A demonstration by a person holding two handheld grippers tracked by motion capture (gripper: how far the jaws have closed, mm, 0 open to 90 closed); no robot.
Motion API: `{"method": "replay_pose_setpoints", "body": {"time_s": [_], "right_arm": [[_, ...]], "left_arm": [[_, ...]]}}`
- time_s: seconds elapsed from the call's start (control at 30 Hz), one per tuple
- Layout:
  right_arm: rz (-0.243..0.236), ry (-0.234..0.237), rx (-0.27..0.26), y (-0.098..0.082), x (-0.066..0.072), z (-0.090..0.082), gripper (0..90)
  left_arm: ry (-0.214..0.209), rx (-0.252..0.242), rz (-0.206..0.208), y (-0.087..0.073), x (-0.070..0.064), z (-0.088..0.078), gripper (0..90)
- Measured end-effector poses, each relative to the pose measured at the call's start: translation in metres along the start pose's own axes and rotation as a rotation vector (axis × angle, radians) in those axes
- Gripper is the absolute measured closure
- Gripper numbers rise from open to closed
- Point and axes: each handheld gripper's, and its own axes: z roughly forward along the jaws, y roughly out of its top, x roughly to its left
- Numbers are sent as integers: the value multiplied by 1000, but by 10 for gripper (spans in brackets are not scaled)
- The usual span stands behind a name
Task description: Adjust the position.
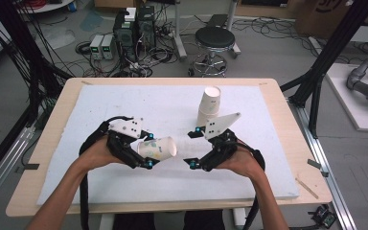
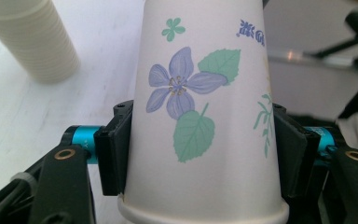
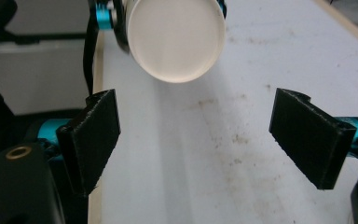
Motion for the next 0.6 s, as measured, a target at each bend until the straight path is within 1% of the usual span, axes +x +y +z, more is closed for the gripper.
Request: {"method": "replay_pose_setpoints", "body": {"time_s": [0.03,0.1,0.17,0.2,0.27,0.3,0.33,0.4,0.43,0.6], "right_arm": [[-5,1,27,2,1,1,164],[-24,-13,82,6,2,2,164],[-37,-10,128,10,2,3,165],[-42,-14,152,12,2,3,165],[-53,-19,194,16,3,3,165],[-58,-21,209,17,3,3,165],[-59,-22,228,18,3,3,165],[-64,-17,244,20,4,3,165],[-67,-19,253,21,4,3,165],[-78,-13,272,26,5,6,168]], "left_arm": [[-3,39,1,4,0,-1,330],[-10,98,-1,10,1,-3,330],[-17,166,2,16,1,-4,332],[-20,192,-2,18,1,-3,332],[-15,240,11,23,1,-2,332],[-16,251,14,25,1,-2,332],[-17,250,8,26,1,-1,333],[-14,260,10,28,1,1,333],[-15,271,22,30,2,3,334],[-24,281,45,37,0,14,334]]}}
